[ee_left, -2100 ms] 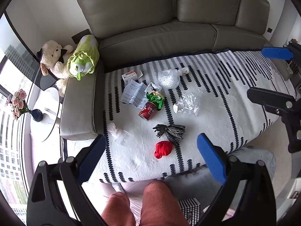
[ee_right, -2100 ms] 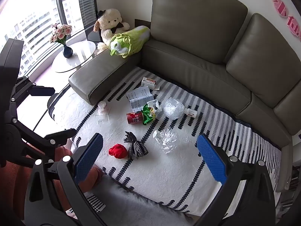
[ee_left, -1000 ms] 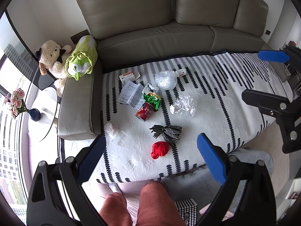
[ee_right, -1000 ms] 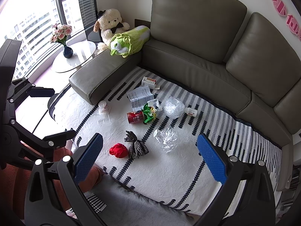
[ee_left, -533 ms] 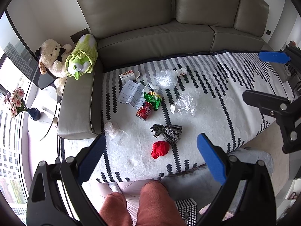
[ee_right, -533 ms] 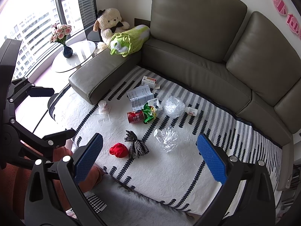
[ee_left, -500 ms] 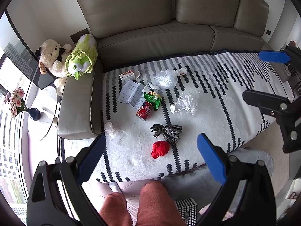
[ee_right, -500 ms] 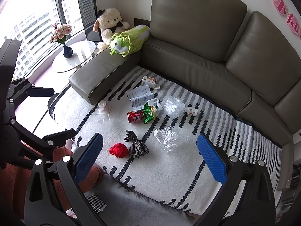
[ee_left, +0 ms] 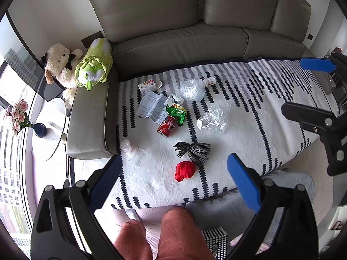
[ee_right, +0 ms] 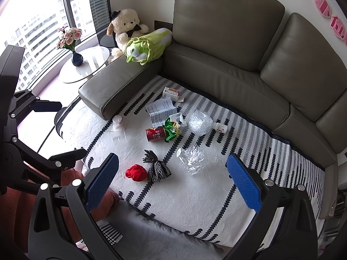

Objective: Collect trash

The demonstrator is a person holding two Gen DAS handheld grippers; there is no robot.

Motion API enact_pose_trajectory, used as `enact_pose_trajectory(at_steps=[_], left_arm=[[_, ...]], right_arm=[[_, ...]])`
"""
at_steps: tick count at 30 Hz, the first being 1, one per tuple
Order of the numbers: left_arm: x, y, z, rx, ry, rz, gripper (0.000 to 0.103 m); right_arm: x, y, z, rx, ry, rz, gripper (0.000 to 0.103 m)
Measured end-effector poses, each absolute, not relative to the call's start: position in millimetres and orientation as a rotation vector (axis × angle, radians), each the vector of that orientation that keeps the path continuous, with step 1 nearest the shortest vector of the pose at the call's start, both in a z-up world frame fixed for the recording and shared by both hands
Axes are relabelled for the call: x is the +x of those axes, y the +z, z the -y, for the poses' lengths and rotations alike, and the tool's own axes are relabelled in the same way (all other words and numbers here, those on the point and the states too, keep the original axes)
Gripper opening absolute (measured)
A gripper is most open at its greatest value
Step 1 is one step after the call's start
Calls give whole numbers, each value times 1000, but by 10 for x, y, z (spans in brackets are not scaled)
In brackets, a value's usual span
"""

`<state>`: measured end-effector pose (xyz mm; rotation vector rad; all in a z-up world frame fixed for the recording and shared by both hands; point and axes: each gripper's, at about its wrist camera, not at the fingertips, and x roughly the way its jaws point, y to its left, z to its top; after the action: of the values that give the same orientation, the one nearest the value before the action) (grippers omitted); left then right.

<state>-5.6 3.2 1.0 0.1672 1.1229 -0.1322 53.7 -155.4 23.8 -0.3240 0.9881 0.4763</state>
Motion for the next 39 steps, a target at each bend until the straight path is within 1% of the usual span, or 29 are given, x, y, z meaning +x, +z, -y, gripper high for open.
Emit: enact_pose_trajectory(at_steps=[39], left_arm=[[-58,-22,-57,168,-130,-1126,97]], right_arm=[[530,190,1593,-326,477,-992,96]])
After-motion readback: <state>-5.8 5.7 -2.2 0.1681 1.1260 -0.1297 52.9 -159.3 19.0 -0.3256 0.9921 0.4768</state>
